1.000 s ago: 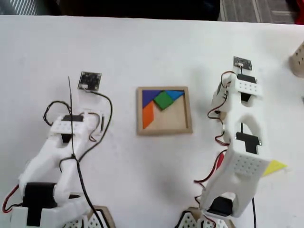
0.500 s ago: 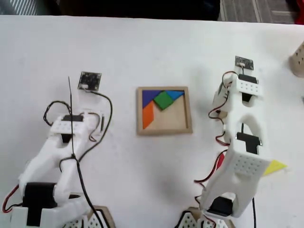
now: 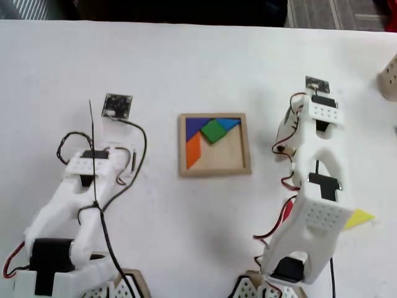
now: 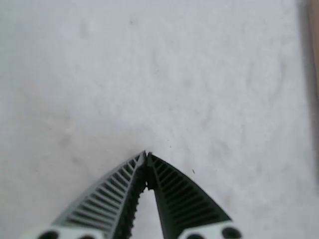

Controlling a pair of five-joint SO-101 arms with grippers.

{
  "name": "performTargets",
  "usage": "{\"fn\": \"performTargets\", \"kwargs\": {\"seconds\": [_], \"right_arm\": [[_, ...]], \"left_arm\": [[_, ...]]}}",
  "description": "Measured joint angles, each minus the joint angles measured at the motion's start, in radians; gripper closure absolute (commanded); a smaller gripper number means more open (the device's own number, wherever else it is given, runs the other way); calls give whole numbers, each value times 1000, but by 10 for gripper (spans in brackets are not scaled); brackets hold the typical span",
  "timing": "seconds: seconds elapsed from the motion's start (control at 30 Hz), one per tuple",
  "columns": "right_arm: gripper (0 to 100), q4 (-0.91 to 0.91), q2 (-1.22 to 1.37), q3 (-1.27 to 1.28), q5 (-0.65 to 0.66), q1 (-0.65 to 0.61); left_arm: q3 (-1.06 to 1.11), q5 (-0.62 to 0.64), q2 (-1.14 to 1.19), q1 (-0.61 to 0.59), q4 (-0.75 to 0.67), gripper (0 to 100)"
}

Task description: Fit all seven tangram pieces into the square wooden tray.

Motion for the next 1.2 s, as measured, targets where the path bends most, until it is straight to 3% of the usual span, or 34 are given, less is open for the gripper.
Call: {"fn": "performTargets", "kwargs": {"seconds": [0.37, 0.7, 0.87, 1.2], "right_arm": [[978, 172, -287, 2, 0, -75], [978, 252, -331, 12, 0, -345], [978, 149, -331, 109, -60, -483], [962, -132, -331, 293, -89, -614]], "left_arm": [[0, 0, 0, 0, 0, 972], [0, 0, 0, -11, 0, 972], [0, 0, 0, -12, 0, 972], [0, 0, 0, -31, 0, 976]]}}
